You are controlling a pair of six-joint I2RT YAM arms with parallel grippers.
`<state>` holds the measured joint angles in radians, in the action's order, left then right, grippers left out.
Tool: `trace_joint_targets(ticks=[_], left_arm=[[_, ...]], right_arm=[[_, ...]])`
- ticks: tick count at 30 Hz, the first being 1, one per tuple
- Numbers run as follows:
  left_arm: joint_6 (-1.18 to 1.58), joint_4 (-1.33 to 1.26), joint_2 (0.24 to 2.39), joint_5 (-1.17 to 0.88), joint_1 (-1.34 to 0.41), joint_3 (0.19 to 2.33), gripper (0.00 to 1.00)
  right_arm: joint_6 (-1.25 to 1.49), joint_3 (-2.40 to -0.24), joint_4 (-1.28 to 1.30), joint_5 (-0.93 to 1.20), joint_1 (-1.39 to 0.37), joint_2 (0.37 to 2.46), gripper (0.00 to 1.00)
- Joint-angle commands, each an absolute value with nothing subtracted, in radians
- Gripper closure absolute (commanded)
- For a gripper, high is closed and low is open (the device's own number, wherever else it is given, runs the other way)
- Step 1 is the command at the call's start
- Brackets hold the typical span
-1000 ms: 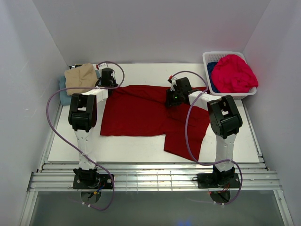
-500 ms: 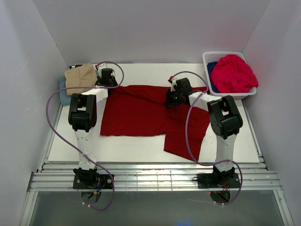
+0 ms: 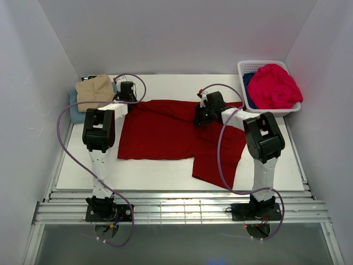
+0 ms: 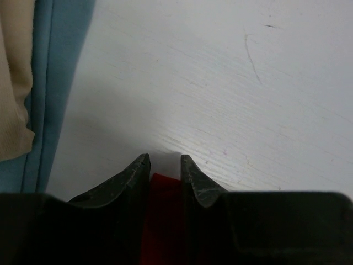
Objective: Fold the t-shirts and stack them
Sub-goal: Fold the flattened tshirt in 1/3 of the way
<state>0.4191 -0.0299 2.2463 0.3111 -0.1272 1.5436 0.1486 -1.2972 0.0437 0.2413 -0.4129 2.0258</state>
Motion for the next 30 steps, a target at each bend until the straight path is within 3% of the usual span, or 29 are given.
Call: trace_joint_targets(ticks=[1, 4, 5, 9, 30], left_arm=[[0.422, -0.006, 2.238, 0.296, -0.121, 1.574, 0.61], [0.420, -0.005, 2.244, 0.295, -0.121, 1.582, 0.65], [0.422, -0.005, 2.244, 0.291, -0.123, 1.582, 0.73], [0.420, -0.008, 2.237, 0.301, -0.121, 1.577, 0.89], [0.449, -0.130, 1.852, 0.235, -0.124, 1.306, 0.90]], right_arm=[[0.149, -1.258, 0.127, 0.250, -0.431, 2.025, 0.65], [0.150, -1.256, 0.126, 0.252, -0.431, 2.023, 0.65], [0.150, -1.256, 0.124, 0.252, -0.433, 2.025, 0.65], [0.149, -1.252, 0.124, 0.255, -0.431, 2.025, 0.65], [0.164, -1.255, 0.123, 0.262, -0.433, 2.045, 0.65]])
